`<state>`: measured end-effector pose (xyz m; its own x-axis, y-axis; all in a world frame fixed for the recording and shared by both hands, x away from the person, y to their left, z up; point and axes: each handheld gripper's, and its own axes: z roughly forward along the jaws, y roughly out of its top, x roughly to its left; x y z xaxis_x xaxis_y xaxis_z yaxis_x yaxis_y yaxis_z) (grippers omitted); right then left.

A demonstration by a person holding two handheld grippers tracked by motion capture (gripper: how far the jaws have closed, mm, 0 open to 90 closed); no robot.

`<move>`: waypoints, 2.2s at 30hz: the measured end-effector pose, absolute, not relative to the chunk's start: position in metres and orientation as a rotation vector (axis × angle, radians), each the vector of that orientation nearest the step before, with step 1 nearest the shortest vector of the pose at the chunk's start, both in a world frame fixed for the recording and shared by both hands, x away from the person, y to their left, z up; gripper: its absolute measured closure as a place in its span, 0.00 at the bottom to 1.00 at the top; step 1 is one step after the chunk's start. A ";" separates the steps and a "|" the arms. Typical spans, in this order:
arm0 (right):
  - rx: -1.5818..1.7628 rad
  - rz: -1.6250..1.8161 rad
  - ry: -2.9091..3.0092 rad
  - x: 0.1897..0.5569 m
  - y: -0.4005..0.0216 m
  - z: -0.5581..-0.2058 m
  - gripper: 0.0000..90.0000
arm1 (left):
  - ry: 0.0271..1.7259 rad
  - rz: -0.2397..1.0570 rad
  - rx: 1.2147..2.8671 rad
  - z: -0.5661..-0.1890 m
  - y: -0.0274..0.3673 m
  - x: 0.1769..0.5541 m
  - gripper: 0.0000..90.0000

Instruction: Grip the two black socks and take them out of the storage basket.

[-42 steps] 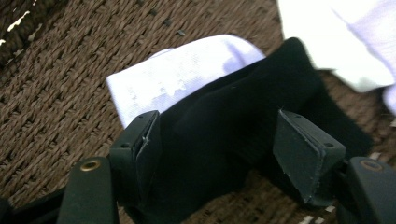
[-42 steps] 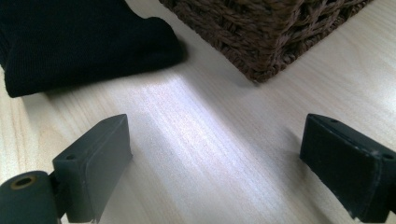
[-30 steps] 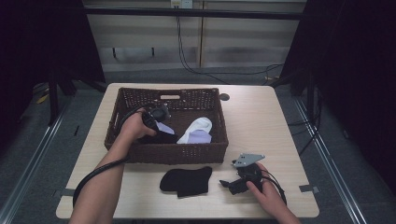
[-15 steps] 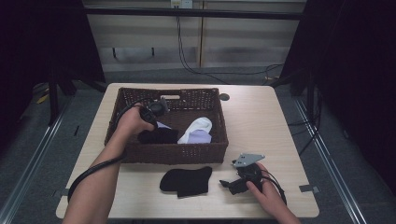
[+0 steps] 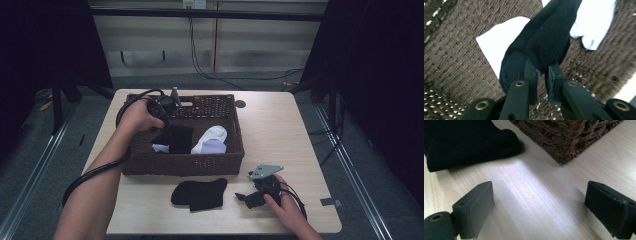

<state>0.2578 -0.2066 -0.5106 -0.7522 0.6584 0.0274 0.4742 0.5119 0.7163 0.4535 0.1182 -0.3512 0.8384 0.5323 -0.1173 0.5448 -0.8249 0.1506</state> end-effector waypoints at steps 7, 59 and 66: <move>0.957 1.074 2.507 0.258 -0.207 -0.511 0.09 | 0.815 -0.129 2.839 -0.331 0.118 0.451 0.90; 0.954 1.071 2.507 0.258 -0.207 -0.511 0.09 | 0.429 -0.223 2.923 -0.224 0.065 0.378 0.90; 0.957 1.075 2.507 0.258 -0.207 -0.511 0.09 | 0.297 -0.237 2.932 -0.231 0.049 0.358 0.89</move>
